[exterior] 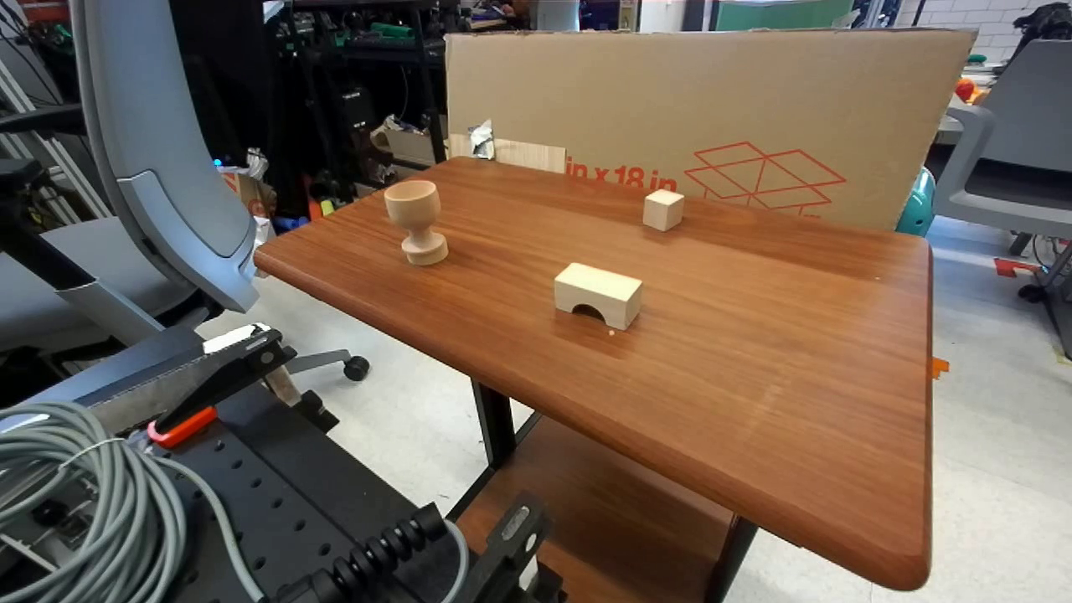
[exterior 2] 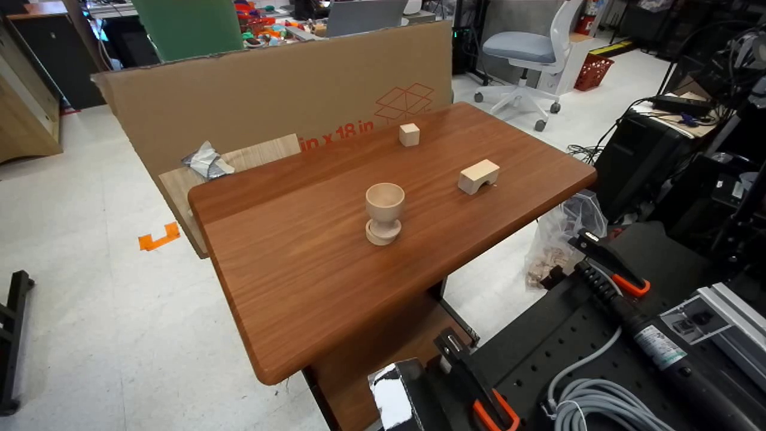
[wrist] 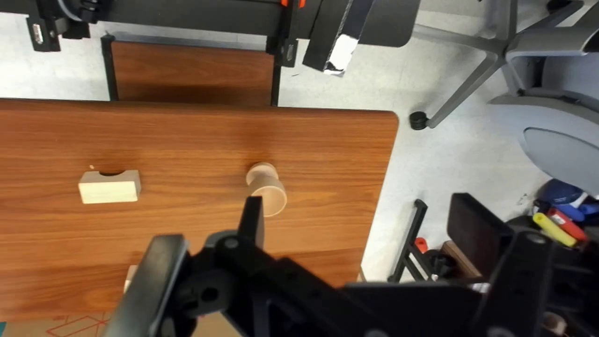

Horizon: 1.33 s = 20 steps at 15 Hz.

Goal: Move the cup to the right

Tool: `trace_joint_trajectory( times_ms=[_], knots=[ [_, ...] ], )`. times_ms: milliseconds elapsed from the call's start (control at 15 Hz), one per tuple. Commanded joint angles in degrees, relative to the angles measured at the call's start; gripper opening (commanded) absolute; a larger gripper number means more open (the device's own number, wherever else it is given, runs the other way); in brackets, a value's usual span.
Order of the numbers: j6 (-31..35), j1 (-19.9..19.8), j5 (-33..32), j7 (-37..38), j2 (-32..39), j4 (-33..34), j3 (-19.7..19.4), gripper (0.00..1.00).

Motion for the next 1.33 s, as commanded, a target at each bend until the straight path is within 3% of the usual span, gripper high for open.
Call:
trace_joint_trajectory(
  times_ms=[0,267,400,867,1267],
  knots=[
    [6.54,-4.9,-7.94,5.09,10.98,2.65,4.06,1.0],
    [8.63,-9.6,-19.1,13.45,22.22,6.39,7.37,1.0],
    [7.66,-9.84,-21.75,15.62,27.15,8.95,7.32,1.0],
    [5.27,-6.88,-17.54,12.27,39.13,18.12,4.96,1.0],
    [4.51,-6.01,-19.36,11.96,46.55,22.61,5.02,1.0]
  ],
)
